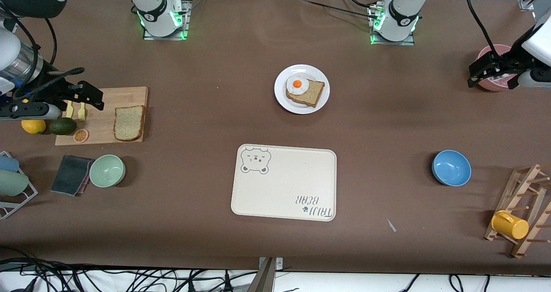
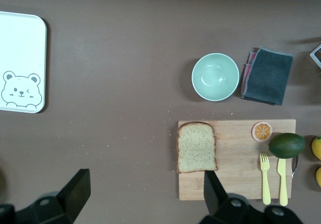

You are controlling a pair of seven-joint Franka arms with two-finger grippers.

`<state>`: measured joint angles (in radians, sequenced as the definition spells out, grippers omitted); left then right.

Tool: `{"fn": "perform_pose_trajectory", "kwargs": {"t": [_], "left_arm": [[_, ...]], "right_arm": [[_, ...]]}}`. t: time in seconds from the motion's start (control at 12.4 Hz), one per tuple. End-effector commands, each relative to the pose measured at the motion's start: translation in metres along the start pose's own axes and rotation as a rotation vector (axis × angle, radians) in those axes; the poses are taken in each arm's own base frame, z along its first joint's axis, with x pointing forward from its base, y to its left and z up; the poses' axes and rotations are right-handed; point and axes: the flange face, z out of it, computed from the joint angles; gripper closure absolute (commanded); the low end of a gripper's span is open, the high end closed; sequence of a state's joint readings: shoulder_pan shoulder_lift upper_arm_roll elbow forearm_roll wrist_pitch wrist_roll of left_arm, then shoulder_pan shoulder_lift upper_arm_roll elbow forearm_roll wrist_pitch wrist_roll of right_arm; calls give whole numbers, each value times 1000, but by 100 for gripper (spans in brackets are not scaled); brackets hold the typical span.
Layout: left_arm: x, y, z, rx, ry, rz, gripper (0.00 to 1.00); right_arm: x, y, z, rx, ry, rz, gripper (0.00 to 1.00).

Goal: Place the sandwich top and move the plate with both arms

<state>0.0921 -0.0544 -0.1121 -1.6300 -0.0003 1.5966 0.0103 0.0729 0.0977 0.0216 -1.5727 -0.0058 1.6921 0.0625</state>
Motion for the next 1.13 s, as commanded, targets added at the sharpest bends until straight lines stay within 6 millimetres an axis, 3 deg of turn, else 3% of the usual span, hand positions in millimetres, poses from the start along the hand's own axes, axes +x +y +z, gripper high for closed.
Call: {"fn": "perform_pose_trajectory", "kwargs": {"t": [0.0, 1.05], "left_arm": [[3, 0, -6, 23, -4, 4, 0], [4, -1, -5, 21, -6, -1, 0]], "right_arm": [[-2, 2, -3, -13, 1, -6, 0], [-1, 2, 2, -18, -10, -4, 0]]}}
